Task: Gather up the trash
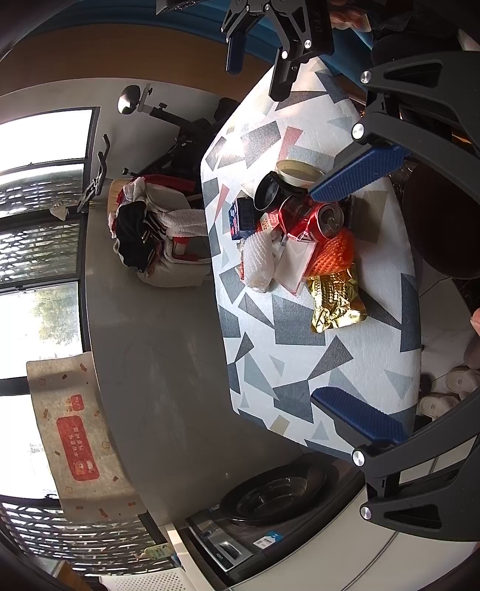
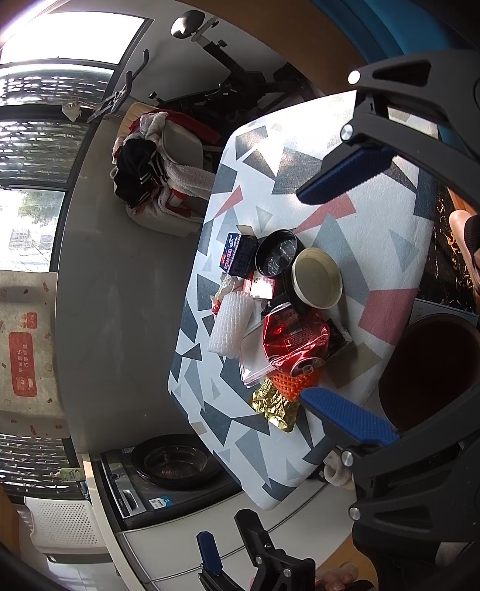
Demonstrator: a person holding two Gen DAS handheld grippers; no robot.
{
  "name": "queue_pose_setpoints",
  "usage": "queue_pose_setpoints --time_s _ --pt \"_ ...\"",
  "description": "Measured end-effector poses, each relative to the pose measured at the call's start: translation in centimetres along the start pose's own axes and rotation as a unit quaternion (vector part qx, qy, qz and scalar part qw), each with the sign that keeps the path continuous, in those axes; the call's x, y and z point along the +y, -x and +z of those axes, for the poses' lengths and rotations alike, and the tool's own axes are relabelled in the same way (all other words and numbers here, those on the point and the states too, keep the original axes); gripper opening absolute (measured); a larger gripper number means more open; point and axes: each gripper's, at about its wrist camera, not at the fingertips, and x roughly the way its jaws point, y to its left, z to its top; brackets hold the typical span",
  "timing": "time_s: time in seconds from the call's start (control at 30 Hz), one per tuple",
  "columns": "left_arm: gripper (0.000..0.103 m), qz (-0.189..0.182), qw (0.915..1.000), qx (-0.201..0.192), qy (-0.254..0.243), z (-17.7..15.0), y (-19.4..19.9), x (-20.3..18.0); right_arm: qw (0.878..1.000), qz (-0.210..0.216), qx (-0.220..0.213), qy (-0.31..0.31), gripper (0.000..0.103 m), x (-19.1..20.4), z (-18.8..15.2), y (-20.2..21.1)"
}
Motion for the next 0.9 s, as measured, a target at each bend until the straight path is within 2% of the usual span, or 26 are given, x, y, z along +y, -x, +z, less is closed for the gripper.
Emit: queue_pose_setpoints --time_s 0.37,0.5,0.63,0.73,0.9 --pt "0.098 0.002 1.0 0.001 0.002 0.2 0.0 0.6 1.0 -0.003 0.001 0.001 0.098 0.2 -0.1 0.0" --pt "0.098 -0.021 0.9997 -0.013 -0.001 0.3 -0.3 0.7 1.0 -0.012 0.009 -0.002 0.098 0.1 -0.2 -0.5" --pt "0.098 0.008 0.9992 -0.017 -0.034 -0.4 -0.8 0.5 1.0 -0.017 0.015 -0.014 0.098 -0.4 -0.6 -1.1" --pt "0.098 0.003 0.9992 -0.017 -0.036 -1.1 -1.5 0.9 0.999 -0.031 0.02 -0.022 0.098 -1.2 -1.1 -1.8" --pt "0.098 0.003 0.9995 -0.005 -0.031 -2.4 -2.9 2.0 0.999 -0.007 0.029 -0.032 0.098 -2.5 -2.2 -2.9"
